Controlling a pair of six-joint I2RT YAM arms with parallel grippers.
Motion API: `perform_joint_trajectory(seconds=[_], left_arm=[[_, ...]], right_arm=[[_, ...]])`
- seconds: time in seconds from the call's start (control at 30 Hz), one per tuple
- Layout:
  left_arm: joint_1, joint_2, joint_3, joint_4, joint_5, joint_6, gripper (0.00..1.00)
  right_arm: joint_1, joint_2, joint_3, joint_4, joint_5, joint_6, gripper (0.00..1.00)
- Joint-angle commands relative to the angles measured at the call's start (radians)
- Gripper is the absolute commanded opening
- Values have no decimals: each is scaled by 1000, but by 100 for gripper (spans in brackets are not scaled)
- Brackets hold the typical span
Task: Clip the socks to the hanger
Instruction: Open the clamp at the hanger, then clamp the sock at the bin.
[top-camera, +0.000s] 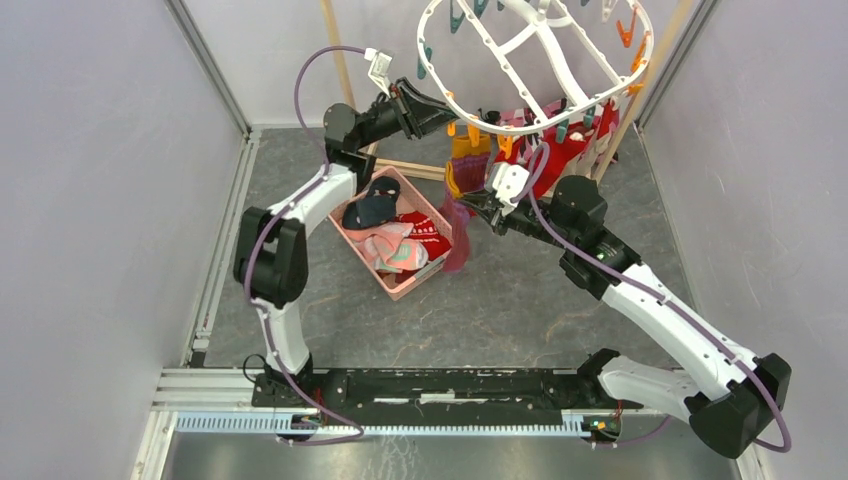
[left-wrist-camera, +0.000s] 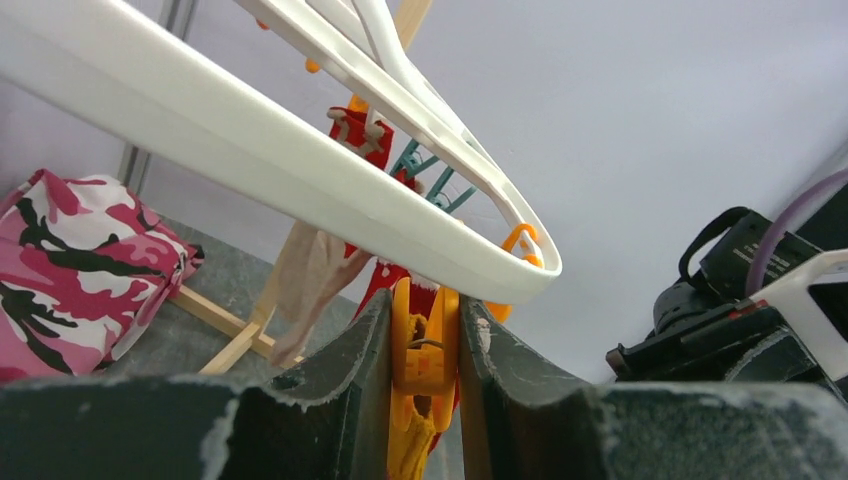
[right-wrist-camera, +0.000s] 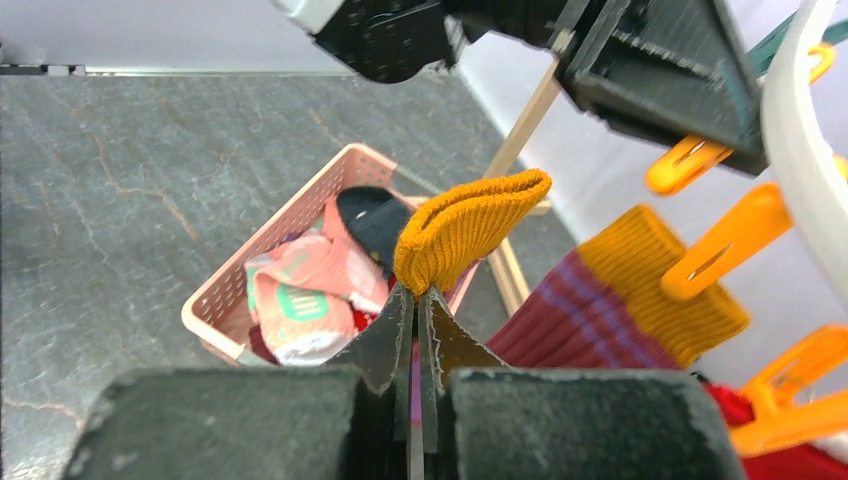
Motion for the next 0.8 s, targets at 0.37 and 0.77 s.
perform_joint_trajectory(seconds=[0.37, 0.77], left_arm=[[-164, -330, -80, -620, -535, 396, 2], [-315, -379, -27, -838, -852, 482, 2]], right_arm=[[6, 10, 155, -196, 169, -122, 0], [7, -60, 115, -211, 345, -31, 0]])
